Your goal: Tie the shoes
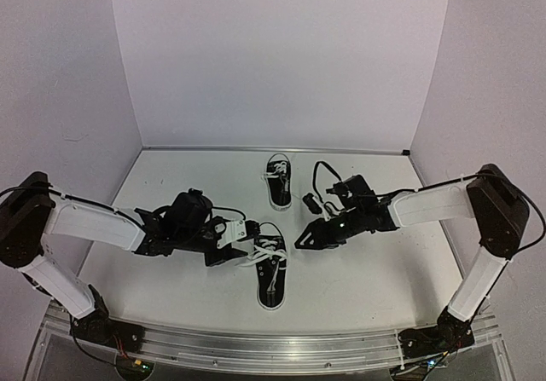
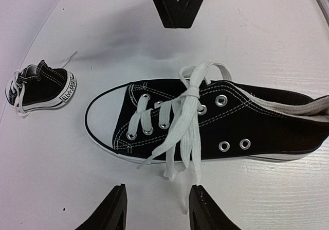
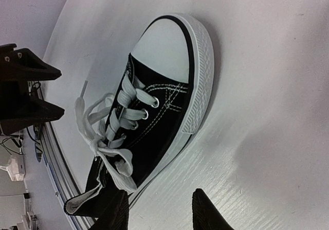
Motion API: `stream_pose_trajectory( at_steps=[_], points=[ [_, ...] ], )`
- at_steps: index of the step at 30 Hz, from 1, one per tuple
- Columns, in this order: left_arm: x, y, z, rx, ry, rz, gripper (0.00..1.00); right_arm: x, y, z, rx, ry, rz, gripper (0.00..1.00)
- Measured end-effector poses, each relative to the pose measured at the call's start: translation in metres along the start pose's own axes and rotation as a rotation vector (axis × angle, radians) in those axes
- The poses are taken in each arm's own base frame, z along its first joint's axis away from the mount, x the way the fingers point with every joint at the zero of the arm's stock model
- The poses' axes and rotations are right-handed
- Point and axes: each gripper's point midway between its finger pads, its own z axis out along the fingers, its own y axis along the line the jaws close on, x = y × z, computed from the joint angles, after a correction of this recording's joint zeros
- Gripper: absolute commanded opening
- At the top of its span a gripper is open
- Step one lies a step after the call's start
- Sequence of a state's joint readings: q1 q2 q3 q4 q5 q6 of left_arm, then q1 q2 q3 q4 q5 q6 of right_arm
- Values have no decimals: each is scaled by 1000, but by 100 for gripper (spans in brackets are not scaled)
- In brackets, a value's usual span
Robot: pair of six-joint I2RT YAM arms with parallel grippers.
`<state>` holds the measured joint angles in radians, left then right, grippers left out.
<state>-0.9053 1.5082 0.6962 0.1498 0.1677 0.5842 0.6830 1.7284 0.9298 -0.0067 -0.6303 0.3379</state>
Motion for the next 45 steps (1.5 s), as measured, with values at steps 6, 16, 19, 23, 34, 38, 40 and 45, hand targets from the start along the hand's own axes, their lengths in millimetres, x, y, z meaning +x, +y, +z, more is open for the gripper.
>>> stream_pose_trajectory(
  at_steps=[6,16,19,23,34,38,40,45],
  points=[
    [-5,-2,15,21,27,49,42,5,2,5,-33,23,6,40],
    [-11,-8,29,53,39,97,24,4,4,5,-45,22,3,40],
    [-14,-7,31,54,36,102,14,4,5,5,-51,23,2,41],
    [-14,-8,32,56,35,105,1,7,6,5,-62,28,2,44],
    [-22,5,17,-7,11,49,0,21,1,5,-58,50,21,50],
    [-23,16,11,-51,11,9,0,17,6,1,-67,34,12,50],
    [-20,21,10,-71,21,-9,0,14,8,0,-73,26,6,49],
    [-9,27,9,-109,55,-43,0,12,10,-1,-78,17,3,48]
  ],
)
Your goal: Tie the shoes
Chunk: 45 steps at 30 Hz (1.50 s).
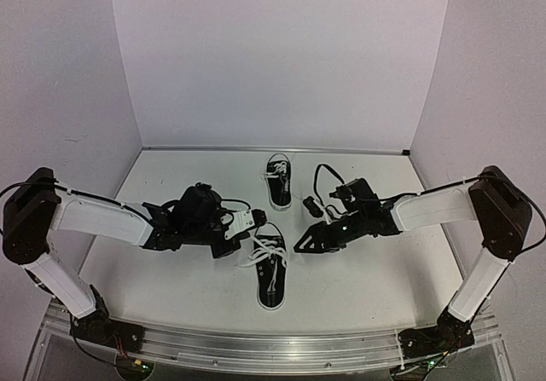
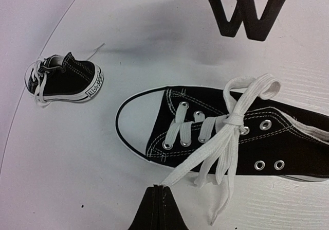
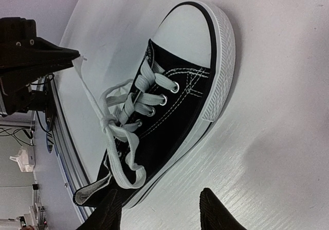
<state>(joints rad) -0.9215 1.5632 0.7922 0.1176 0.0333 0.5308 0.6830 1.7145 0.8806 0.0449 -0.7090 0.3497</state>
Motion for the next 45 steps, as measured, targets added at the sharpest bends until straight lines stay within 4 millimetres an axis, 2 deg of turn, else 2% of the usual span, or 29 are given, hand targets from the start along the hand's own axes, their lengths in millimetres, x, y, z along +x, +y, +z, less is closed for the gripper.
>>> stream_pose_trajectory(
  at_steps=[10,16,18,24,34,38,42,45],
  points=[
    [14,16,-8,-81,65,-46,0,-1,5,0,-27,-1,-8,49],
    [23,15,-18,-84,102,-68,0,2,5,5,-48,15,-3,49],
    [25,10,-20,-55,111,-70,0,5,5,9,-58,25,4,49],
    [33,-25,-24,108,108,-71,0,8,9,21,-98,51,9,48],
    [47,-79,-24,329,175,-7,1,0,13,35,-128,59,9,38],
    [54,-90,-22,371,216,21,1,2,11,37,-128,66,20,35],
    [58,-94,-21,390,244,46,2,1,12,37,-134,67,23,44],
    [62,-97,-19,396,265,60,1,0,15,36,-147,67,21,47]
  ],
)
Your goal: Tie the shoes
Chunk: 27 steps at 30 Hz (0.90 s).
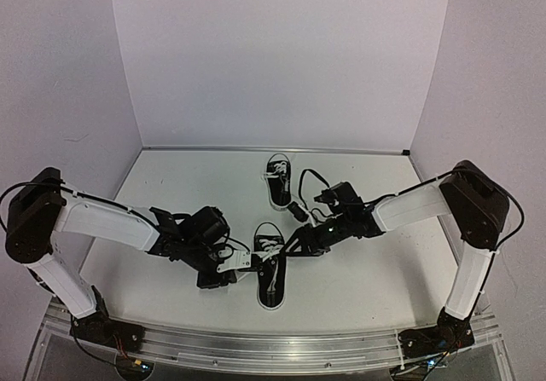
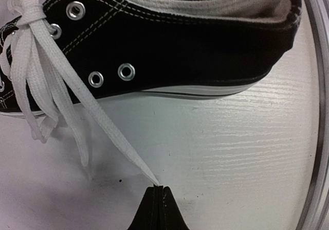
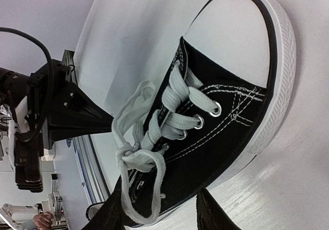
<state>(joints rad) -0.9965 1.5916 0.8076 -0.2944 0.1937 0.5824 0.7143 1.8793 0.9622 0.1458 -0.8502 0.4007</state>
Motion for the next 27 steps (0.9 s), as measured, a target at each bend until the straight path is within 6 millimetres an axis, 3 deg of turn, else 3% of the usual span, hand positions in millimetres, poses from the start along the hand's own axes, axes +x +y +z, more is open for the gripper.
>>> stream_pose_trajectory(
  at_steps=[13,20,24,27],
  points=[
    [6,3,4,-19,57,37,2,-19,14,1,-49,-23,-10,46],
    [10,6,5,-36,86,51,3,-20,14,4,-59,-17,16,26],
    [11,8,5,-47,93,52,4,-16,8,7,-52,-5,32,20],
    [12,9,5,-53,96,54,6,-15,7,7,-47,-2,33,3]
  ],
)
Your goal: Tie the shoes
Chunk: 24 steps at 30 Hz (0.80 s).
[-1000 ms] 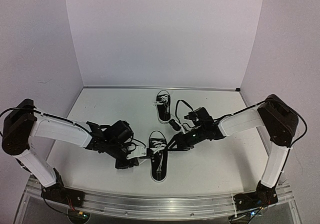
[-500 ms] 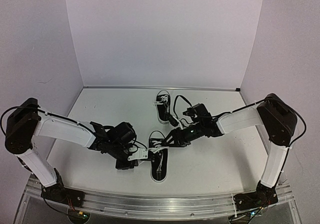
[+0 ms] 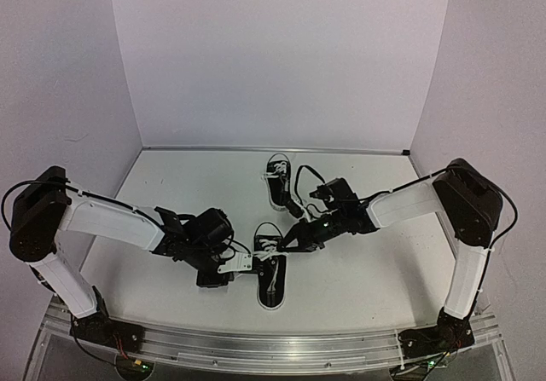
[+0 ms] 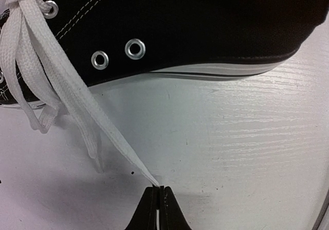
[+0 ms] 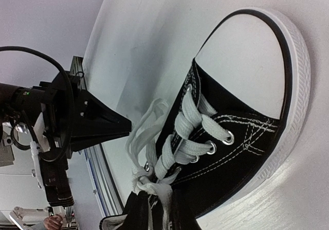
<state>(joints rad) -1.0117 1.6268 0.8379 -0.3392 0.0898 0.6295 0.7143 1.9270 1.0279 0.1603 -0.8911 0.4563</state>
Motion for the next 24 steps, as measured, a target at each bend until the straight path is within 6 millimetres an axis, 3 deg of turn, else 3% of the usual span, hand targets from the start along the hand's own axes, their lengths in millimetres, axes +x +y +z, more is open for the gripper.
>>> stream_pose_trajectory(
  at_steps=[5,11,19,24],
  points=[
    [1,2,0,-12,7,0,13,3,-3,0,12,8,0,0],
    [-5,12,-3,-56,-17,-19,30,3,-2,-5,40,6,-16,0],
    [-20,58,-52,-269,-235,-105,38,-7,5,-20,100,-38,-70,0],
    [-32,68,-53,-294,-291,-90,45,-5,0,-22,136,-36,-75,0]
  ],
)
